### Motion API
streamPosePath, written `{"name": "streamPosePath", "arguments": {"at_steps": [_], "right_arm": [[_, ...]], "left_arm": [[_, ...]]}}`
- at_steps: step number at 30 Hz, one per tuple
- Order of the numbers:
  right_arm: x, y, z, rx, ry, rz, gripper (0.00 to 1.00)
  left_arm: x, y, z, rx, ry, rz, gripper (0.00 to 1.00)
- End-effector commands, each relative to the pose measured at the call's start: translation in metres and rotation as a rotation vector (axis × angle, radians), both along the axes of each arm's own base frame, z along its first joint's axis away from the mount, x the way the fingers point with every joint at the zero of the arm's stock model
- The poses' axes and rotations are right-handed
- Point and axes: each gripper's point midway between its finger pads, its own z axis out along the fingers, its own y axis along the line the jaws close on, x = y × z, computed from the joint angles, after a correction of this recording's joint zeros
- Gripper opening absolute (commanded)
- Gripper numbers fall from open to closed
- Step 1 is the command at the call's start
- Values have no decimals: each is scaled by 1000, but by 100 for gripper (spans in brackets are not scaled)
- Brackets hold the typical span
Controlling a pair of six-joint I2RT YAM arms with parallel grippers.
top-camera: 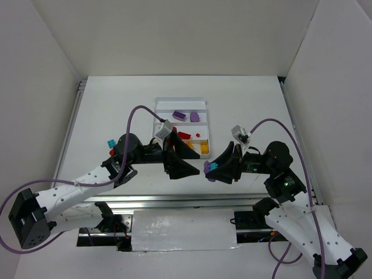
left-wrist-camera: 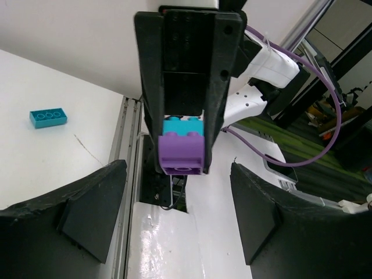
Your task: Sort the legos into containers by color
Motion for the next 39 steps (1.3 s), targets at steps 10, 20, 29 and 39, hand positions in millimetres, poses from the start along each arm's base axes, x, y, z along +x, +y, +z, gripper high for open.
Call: {"name": "streamPosePath", "arguments": {"at_steps": [10, 20, 29, 39], "right_arm": [[-8, 8, 22, 57, -122, 75, 0], [11, 10, 19, 27, -95, -15, 0], [7, 5, 18, 34, -126, -31, 0], [8, 6, 12, 19, -86, -33, 0]], "left_arm": [[-1, -14, 19, -15, -33, -29, 72], [-12, -11, 27, -31, -57, -63, 73], [0, -5, 26, -4, -88, 37, 78], [-7, 4, 37, -39, -133, 42, 76]]}}
